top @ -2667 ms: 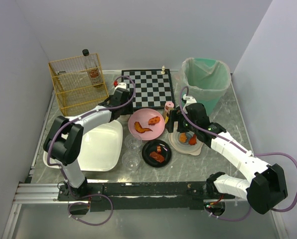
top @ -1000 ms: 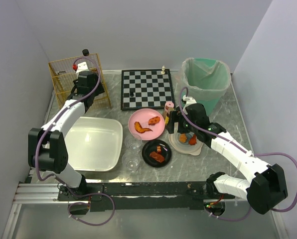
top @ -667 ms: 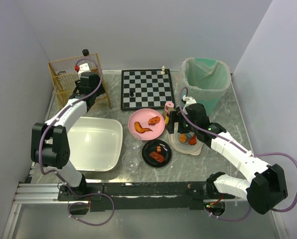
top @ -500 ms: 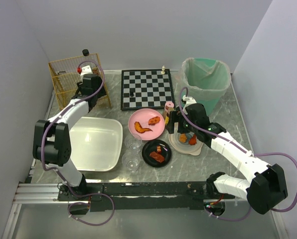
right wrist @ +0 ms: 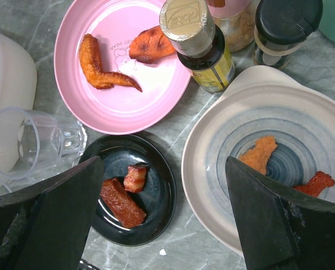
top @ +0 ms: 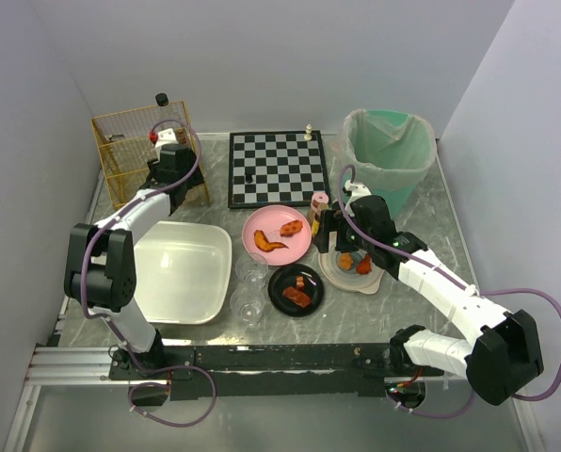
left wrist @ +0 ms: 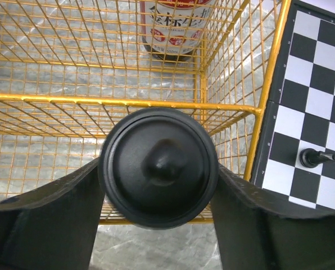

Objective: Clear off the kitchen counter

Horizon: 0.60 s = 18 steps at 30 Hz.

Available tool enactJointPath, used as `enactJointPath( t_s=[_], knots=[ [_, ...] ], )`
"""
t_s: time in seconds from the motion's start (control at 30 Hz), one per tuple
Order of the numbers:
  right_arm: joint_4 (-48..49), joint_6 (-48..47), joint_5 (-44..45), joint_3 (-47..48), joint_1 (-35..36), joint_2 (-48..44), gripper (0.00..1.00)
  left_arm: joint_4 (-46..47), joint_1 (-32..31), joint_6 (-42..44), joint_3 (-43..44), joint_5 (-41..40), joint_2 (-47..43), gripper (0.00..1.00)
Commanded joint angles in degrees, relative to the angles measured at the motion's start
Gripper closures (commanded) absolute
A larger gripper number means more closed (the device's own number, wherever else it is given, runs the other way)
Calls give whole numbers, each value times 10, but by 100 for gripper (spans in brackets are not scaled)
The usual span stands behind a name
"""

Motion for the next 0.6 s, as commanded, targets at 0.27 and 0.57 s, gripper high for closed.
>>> enactJointPath(
  t_s=[0.27,0.57],
  knots=[
    [9,-2,4,15,-3,-7,5,-18,-26,-16,1,25,-4,13],
    [7,-2,11,20,-4,-15,5,-57,-26,-25,14,15,-25,1]
  ],
)
